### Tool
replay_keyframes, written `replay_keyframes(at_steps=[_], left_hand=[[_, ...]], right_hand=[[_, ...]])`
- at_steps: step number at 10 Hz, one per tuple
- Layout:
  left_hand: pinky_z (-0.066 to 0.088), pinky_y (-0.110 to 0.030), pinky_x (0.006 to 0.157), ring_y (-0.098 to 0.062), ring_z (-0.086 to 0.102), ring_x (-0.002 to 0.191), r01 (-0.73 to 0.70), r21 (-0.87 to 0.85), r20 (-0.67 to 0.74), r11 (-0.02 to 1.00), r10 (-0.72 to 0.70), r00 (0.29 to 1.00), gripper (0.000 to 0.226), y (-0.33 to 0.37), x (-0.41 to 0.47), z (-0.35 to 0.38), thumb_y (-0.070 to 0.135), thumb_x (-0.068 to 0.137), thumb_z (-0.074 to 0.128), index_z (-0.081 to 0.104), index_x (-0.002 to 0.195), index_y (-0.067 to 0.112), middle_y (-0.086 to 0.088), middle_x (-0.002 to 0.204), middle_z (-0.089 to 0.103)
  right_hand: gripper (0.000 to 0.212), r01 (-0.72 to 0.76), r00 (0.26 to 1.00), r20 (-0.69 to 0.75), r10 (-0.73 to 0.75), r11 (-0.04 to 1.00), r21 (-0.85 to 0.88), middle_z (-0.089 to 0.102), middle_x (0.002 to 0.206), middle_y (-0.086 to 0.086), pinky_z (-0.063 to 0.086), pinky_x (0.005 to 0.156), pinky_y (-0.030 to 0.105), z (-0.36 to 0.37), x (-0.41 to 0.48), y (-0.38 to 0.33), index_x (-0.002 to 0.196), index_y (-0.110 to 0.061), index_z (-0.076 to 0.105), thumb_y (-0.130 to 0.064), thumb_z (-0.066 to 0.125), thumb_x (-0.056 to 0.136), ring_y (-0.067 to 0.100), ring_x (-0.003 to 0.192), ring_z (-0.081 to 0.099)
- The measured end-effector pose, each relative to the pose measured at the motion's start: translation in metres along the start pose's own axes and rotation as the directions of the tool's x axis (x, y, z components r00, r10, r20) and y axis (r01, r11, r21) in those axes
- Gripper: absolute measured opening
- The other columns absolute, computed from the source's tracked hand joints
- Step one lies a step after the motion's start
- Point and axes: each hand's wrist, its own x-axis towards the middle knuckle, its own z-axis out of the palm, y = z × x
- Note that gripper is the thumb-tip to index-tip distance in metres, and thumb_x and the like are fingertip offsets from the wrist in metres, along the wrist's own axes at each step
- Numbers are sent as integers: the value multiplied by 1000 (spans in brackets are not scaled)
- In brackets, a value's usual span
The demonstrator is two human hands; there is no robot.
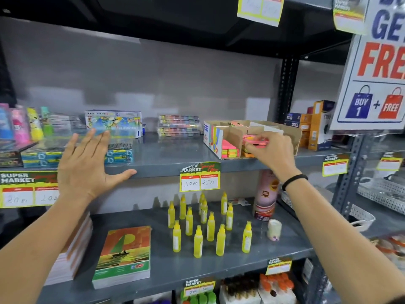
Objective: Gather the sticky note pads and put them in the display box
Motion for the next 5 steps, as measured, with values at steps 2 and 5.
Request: replay_keyframes(at_steps=[2,5], left_hand=[[13,-45,123,-33,43,139,-6,-12,-7,1000,5,1000,117,0,0,-2,88,74,29,44,143,-4,-25,140,54],[13,-45,123,-32,44,139,-1,-39,-27,999,0,1000,116,0,1,0,89,74,28,45,143,-3,-24,139,55]], right_hand=[[37,44,996,82,-34,991,-125,70,94,10,53,73,37,15,1,10,107,-17,66,-44,57,83,29,89,62],[69,142,973,-159,-167,977,-158,3,159,14,3,119,42,32,-46,25,151,-21,9,-53,29,94,28,147,0]])
